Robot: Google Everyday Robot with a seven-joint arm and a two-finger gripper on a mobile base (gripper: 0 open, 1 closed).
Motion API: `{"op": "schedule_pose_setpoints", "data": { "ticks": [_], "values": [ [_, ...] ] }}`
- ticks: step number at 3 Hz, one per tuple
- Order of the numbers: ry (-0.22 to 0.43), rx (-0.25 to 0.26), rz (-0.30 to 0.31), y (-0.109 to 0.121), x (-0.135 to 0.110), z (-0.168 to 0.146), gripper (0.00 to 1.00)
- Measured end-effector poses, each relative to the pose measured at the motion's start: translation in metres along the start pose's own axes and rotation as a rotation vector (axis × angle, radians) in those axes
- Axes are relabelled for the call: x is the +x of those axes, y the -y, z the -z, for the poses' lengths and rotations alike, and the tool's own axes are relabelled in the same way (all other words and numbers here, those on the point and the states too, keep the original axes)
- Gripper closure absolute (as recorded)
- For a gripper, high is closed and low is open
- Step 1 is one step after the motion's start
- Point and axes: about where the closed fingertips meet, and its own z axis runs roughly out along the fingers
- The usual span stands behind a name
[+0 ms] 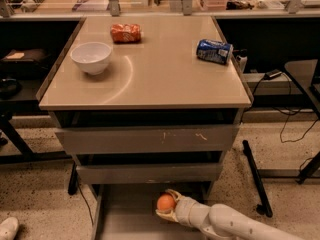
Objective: Place orange into bottom drawer
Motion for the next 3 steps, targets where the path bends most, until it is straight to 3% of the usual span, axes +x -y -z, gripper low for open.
{"op": "schedule_pose_setpoints", "data": {
  "ticks": [1,2,3],
  "values": [
    [0.0,0.0,-0.001,0.0,0.0,0.0,1.0],
    [-0.035,0.03,-0.047,0.025,0.031,0.01,1.0],
    [-0.069,0.07,-0.042,0.068,0.067,0.033,1.0]
  ]
}}
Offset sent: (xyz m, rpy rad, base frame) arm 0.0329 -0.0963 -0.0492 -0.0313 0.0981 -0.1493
